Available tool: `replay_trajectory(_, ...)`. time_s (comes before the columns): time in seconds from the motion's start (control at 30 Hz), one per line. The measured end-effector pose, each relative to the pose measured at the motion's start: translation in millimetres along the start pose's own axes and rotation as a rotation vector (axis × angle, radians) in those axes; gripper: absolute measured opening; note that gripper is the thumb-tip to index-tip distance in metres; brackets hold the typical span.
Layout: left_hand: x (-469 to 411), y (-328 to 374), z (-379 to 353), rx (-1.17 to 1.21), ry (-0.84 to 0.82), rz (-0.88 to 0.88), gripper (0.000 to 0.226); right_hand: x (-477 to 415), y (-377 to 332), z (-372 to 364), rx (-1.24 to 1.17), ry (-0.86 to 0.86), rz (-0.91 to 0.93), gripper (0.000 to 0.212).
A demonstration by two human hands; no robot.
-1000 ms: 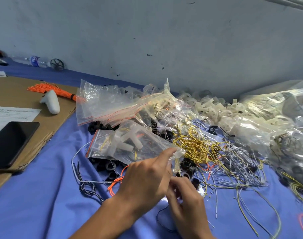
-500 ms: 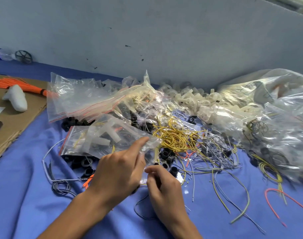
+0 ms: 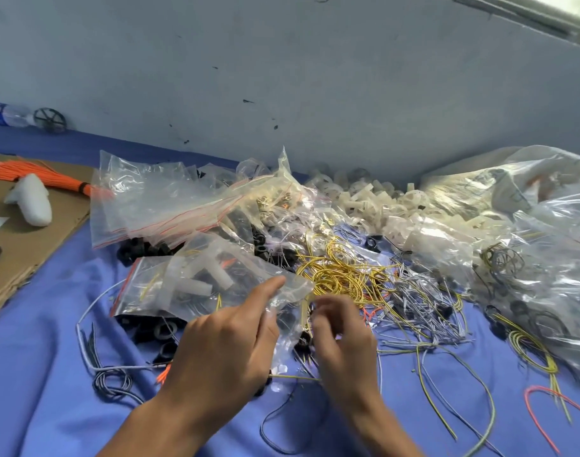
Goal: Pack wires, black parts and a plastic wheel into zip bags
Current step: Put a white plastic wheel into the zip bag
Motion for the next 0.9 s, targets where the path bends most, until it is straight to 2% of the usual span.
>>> replay_trajectory(0.1,-1,0,0,0.001,0.009,0.005,0.047,-73,17,-14,0.116,-0.097,0.033,0.013)
replay_trajectory(0.17,-3,1,1,-0.004,0.006,0.002,0.047,-123,32,-42,0.287,-0.262,0.111,0.012)
replay_trajectory(0.23,-5,2,3,-0.043,0.018,-0.015,0.047,-161,53,-78,0.498,-0.456,0.194,0.021)
replay_trajectory(0.33,-6,2,2,-0.065,0.038,-0.044,0.049,-190,82,-122,0.746,-0.720,0.283,0.033)
replay_trajectory(0.47,-9,-1,1,-0.060,0.033,-0.041,0.053,-198,104,-154,0.912,-0.913,0.319,0.037)
replay_trajectory(0.53,-10,-1,2,-0.040,0.021,-0.041,0.053,-202,101,-153,0.876,-0.856,0.332,0.035)
replay_trajectory(0.63,-11,-4,2,-0.052,0.003,-0.058,0.054,-214,81,-128,0.690,-0.599,0.277,0.040)
replay_trajectory(0.7,-10,-6,3,-0.059,0.000,-0.047,0.054,-218,68,-95,0.557,-0.453,0.202,0.042)
replay_trajectory(0.8,-8,-6,3,-0.043,-0.004,-0.028,0.054,-213,47,-34,0.371,-0.329,0.145,0.037)
replay_trajectory(0.9,-7,-11,2,0.059,0.013,0.032,0.050,-198,23,26,0.031,-0.238,0.034,0.038)
Point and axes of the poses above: each hand's wrist, its own x-axis away from the middle knuckle, its own z-axis out of the back of the hand, y = z × x, the point moved 6 cm from there along -x, towards the middle knuckle, and after that the axes turned 10 degrees about z, right-handed, at the moved point
